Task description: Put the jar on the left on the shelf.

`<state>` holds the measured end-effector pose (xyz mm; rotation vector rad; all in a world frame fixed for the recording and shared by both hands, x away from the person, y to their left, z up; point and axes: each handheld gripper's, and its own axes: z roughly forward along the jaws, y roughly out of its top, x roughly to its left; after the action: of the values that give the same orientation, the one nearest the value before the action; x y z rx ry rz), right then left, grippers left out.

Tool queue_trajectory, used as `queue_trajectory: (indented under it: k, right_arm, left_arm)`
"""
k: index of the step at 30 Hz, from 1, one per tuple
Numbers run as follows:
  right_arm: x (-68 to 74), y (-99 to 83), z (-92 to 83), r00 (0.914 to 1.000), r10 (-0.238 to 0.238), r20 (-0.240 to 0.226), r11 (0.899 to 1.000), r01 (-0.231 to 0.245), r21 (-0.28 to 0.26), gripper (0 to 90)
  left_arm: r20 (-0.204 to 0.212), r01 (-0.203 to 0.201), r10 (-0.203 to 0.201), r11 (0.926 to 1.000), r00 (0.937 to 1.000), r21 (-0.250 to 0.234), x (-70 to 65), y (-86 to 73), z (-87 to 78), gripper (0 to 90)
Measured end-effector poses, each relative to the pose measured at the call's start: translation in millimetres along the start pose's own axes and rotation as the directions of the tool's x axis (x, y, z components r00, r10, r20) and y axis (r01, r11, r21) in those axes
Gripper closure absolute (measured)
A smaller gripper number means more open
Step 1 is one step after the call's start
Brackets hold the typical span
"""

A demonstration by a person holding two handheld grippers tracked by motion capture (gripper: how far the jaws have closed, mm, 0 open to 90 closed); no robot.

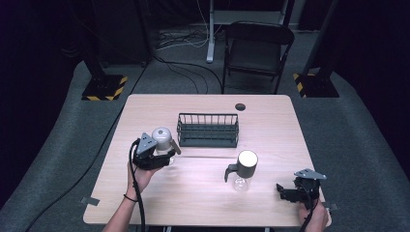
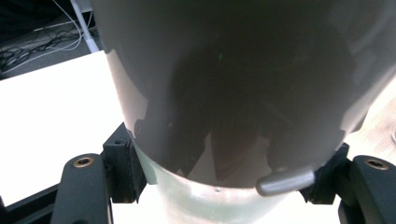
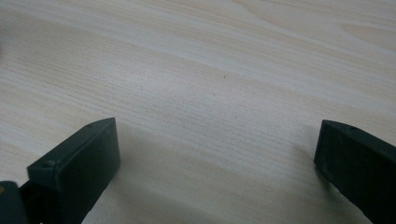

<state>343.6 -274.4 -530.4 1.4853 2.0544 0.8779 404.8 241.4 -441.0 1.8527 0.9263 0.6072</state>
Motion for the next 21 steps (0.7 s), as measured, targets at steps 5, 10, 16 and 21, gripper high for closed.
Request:
queue_trajectory:
  k: [5,10,16,21]
  right_arm:
    - [0.0,0.0,0.0,1.0,0.0,0.0,1.0,0.0,0.0,0.0]
    - [-0.3,-0.2,-0.2,1.0,-0.003,-0.003,1.0,0.003,0.0,0.0]
    - [-0.3,-0.2,-0.2,1.0,-0.003,-0.003,1.0,0.003,0.0,0.0]
    - [-0.4,-0.2,-0.2,1.0,-0.003,-0.003,1.0,0.003,0.0,0.0]
  left_arm:
    - [0.006,-0.003,0.003,1.0,1.0,-0.003,1.3,6.2,1.2,30.9]
    - [0.012,-0.005,0.006,0.9999,0.9999,-0.008,1.6,11.9,1.7,30.9]
    - [0.017,-0.017,0.017,0.9998,0.9997,-0.012,1.5,19.9,4.0,30.9]
    - [0.022,-0.027,0.027,0.9996,0.9994,-0.009,1.6,27.4,7.4,30.9]
